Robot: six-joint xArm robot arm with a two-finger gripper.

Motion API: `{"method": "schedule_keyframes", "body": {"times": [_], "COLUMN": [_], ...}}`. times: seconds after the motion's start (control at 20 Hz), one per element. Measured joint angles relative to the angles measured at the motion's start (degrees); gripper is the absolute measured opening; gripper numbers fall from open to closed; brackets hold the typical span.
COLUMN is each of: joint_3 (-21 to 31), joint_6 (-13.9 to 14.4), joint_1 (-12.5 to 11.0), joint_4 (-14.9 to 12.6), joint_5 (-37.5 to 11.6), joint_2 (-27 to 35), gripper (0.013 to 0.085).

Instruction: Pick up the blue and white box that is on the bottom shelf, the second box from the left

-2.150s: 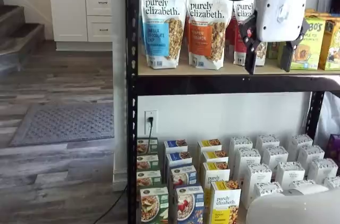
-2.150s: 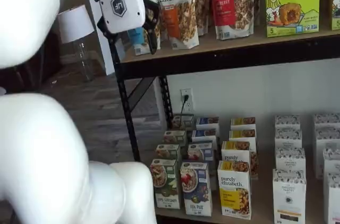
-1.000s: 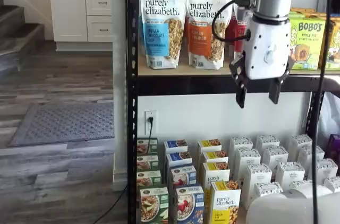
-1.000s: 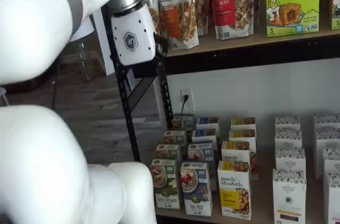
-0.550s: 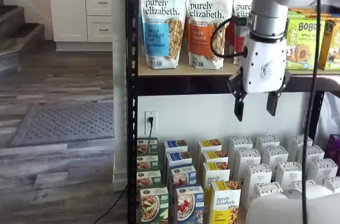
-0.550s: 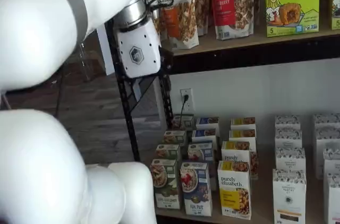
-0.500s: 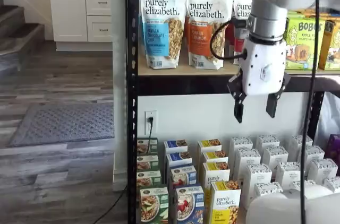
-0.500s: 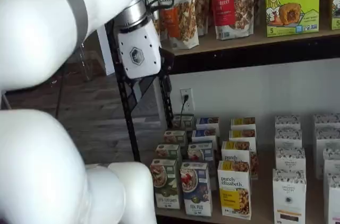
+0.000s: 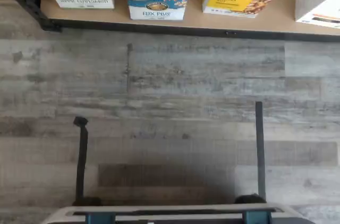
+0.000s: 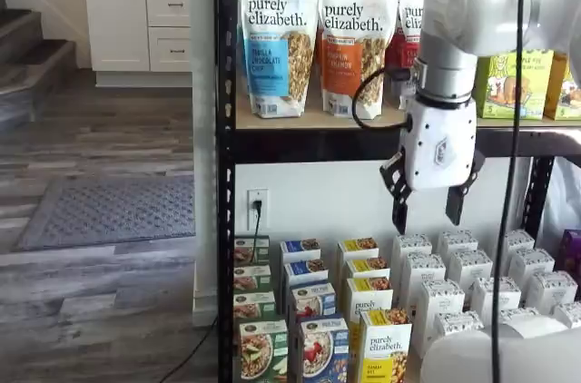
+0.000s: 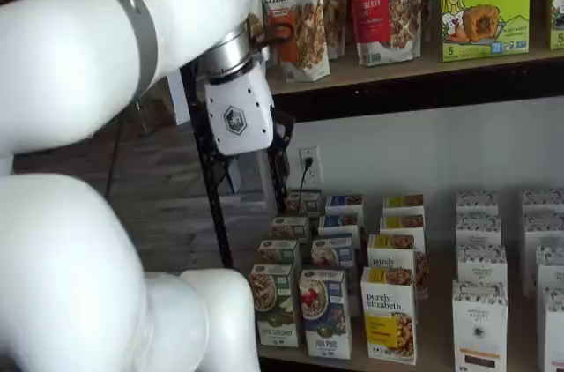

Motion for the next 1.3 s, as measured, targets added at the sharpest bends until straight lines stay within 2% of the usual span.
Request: {"method": "schedule_keyframes", "body": {"times": [0.4, 0.85, 1.3], "joint_3": [4.99, 11.48, 16.90], "joint_6": [0.44, 1.35, 3.17], "joint_1": [0.39, 1.84, 3.72], "joint_4": [1.90, 4.14, 3.87], "joint_5": [-6.32, -16.32, -31.28], "joint_2": [1.31, 3.77, 10.86], "gripper": [0.0850, 0.0850, 0.0850]}}
